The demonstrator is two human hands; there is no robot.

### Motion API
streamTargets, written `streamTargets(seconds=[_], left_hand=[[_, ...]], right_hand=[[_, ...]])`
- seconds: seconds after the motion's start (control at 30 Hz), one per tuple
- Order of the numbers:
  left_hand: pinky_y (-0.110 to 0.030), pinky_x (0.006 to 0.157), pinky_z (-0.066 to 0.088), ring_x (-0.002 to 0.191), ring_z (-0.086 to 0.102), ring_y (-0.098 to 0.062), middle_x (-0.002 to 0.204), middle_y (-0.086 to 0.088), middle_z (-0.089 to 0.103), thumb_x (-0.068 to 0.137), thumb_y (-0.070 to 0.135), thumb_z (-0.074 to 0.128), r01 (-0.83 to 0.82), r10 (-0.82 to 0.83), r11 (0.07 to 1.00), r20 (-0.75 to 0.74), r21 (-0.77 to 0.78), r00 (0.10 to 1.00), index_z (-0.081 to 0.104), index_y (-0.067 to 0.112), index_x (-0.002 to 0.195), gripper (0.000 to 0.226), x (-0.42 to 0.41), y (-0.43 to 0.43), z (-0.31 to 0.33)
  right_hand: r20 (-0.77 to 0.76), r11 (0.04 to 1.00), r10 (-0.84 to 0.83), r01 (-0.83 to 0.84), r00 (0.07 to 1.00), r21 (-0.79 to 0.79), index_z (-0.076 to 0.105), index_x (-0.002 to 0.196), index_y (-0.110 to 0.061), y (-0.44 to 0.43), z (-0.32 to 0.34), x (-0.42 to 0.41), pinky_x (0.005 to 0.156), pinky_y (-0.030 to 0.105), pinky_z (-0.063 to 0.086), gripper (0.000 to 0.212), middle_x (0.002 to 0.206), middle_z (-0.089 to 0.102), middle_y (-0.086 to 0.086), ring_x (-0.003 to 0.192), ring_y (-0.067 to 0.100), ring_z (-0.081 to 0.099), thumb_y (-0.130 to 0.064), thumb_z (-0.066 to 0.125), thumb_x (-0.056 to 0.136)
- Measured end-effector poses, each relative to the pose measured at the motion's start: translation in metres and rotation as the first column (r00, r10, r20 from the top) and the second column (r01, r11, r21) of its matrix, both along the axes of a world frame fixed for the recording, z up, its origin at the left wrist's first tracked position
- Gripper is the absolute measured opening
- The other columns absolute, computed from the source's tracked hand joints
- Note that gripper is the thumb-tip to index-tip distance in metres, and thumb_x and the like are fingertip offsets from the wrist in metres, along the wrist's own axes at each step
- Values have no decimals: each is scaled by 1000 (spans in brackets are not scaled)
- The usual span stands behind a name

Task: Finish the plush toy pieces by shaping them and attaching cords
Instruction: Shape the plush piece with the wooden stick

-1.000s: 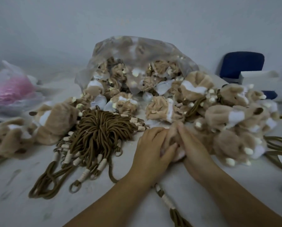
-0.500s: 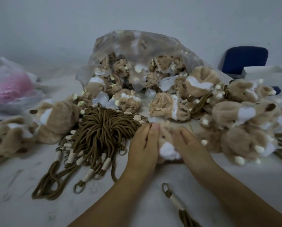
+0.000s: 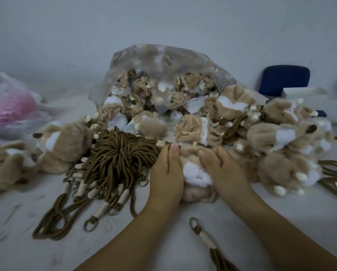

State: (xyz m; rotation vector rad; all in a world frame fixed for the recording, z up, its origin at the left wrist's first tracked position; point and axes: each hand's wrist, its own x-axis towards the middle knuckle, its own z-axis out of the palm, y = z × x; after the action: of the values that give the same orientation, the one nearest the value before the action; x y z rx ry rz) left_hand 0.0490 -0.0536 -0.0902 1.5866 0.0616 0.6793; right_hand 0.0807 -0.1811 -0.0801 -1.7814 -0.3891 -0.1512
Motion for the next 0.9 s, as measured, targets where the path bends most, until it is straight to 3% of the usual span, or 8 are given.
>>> streamTargets(seconds=[0.1, 0.2, 0.27, 0.37, 0.47, 0.67, 0.77, 0.9], left_hand=[[-7, 72, 46, 89, 64, 8, 94, 25, 70, 93, 59, 47, 261, -259, 964, -52, 40, 964, 66, 45, 94, 23, -1, 0, 0], [-8, 73, 49, 96, 67, 2, 101, 23, 72, 80, 60, 64, 483, -471, 865, -109, 134, 875, 64, 39, 113, 39, 0, -5, -1], [-4, 66, 47, 85, 67, 10, 89, 26, 73, 81, 58, 66, 340, -321, 922, -124, 187, 939, 73, 38, 97, 26, 1, -5, -4], [-16, 63, 55, 71, 71, -1, 74, 13, 75, 92, 49, 60, 108, -137, 983, -196, -149, 971, 77, 38, 71, 29, 4, 5, -1], [-36, 79, 59, 85, 75, -20, 89, -5, 78, 95, 57, 51, 50, -162, 907, -237, -418, 958, 76, 22, 91, 43, 5, 14, 5], [-43, 91, 56, 95, 73, -27, 103, -10, 76, 89, 67, 51, -11, -220, 786, -295, -618, 930, 69, 14, 115, 61, 11, 15, 8], [-45, 94, 55, 97, 73, -28, 103, -13, 75, 89, 66, 52, -13, -240, 779, -318, -626, 917, 69, 10, 116, 64, 9, 15, 9], [-48, 103, 48, 108, 69, -32, 115, -19, 71, 92, 65, 45, 132, -407, 675, -218, -726, 887, 63, 4, 125, 72, 7, 11, 13]], right_hand=[[-37, 992, -48, 52, 998, 116, 56, 80, -16, -1, 3, 1, 50, 13, 45, 35, 64, 63, -11, 58, -1, 57, -50, 53, 87], [-71, 976, -76, 88, 995, 200, 62, 88, -19, -8, 2, 7, 62, 21, 53, 40, 74, 70, -8, 70, 5, 67, -56, 45, 89], [-107, 972, -58, 80, 993, 221, 64, 96, -21, -10, 1, 9, 78, 35, 55, 56, 81, 71, -2, 83, 15, 69, -68, 39, 80], [-59, 985, -11, 21, 998, 170, 61, 98, -31, -9, -2, 5, 78, 32, 54, 51, 93, 70, -11, 88, 6, 66, -71, 40, 74], [5, 998, 63, -63, 998, -16, 54, 96, -42, -3, -4, -3, 62, 6, 45, 39, 89, 63, -30, 78, -11, 60, -73, 47, 73], [33, 982, 124, -118, 992, -146, 59, 91, -36, -2, -6, -2, 60, 4, 41, 11, 88, 63, -22, 75, -8, 59, -47, 60, 86], [-126, 984, 174, -166, 977, 72, 68, 95, -32, -1, -8, -1, 70, 10, 49, 13, 93, 72, -12, 84, -3, 66, -35, 55, 93], [-323, 831, 451, -261, 832, 491, 72, 107, -15, 2, -1, -4, 83, 29, 56, 36, 114, 70, 10, 107, 23, 66, -41, 55, 89]])
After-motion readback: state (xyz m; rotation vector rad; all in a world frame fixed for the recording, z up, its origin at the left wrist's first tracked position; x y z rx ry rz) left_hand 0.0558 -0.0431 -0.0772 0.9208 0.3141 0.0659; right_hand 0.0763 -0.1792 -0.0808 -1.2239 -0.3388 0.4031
